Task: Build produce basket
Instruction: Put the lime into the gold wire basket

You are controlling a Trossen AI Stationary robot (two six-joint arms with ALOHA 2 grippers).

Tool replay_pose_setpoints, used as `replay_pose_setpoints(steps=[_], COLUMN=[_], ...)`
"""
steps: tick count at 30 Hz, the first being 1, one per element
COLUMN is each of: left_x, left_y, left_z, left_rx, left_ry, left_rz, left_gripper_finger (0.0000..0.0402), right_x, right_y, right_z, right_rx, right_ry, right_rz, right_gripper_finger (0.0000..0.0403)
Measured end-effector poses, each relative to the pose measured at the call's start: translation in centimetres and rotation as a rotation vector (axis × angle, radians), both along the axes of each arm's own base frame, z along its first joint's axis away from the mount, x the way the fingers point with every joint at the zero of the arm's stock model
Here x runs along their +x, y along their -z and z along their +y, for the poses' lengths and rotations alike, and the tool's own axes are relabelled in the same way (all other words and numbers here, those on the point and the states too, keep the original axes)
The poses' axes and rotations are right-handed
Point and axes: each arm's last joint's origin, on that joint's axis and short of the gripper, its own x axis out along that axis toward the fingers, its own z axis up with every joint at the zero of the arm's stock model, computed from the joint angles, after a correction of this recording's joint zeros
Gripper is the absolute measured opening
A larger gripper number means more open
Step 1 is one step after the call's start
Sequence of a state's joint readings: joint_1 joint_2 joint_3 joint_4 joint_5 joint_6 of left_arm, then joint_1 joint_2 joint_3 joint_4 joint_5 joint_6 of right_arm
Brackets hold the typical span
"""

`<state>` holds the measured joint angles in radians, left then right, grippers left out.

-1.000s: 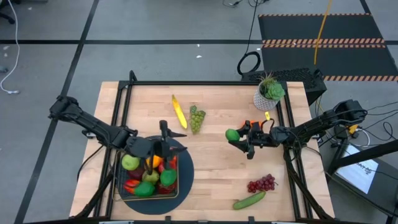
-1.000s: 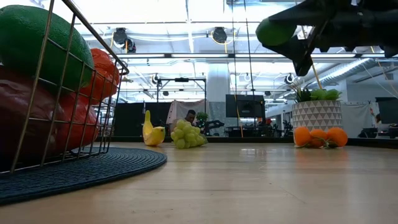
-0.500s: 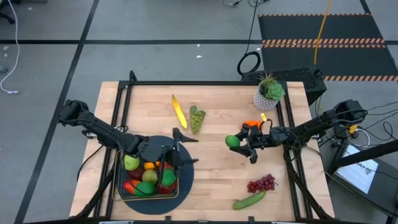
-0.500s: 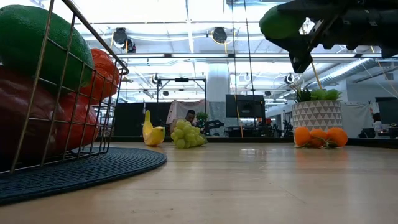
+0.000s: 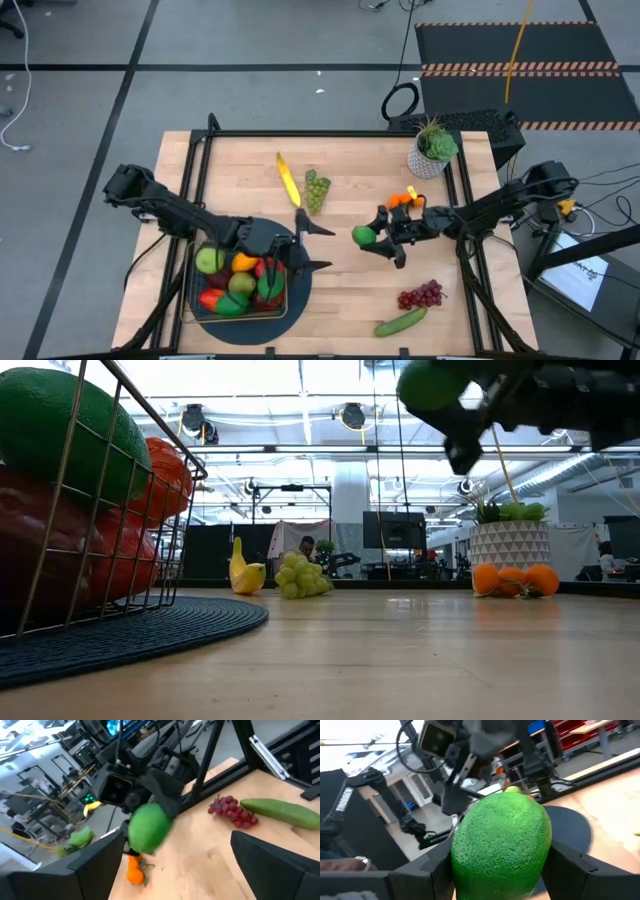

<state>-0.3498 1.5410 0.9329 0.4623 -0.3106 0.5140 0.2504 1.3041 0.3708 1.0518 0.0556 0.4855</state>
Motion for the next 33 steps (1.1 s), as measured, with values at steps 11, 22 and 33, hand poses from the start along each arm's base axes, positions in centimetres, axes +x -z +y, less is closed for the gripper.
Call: replay_pose_setpoints(steps=[11,22,33], left_x=[0.1,0.0,0.1], left_y=[0.6,1.1,0.8], left_z=[0.1,0.1,0.1], left_rx=[0.023,0.086,0.122], left_ry=[0.048,0.061,0.084], left_rz=[0.047,0.092,0.06], left_gripper_finger=[0.035,0.0303,0.0239], right_x=[5.9,8.1,8.1], right_y=[-0.8,-1.0,-1.2], right_z=[1.8,2.4,2.5], right_rx=[-0.014,0.0,0.024], right_ry=[-0.113,-0.138,-0.14], right_rz=[0.006,-0.003,-0.014], right_gripper_finger=[0.0228,0.0228,0.0228])
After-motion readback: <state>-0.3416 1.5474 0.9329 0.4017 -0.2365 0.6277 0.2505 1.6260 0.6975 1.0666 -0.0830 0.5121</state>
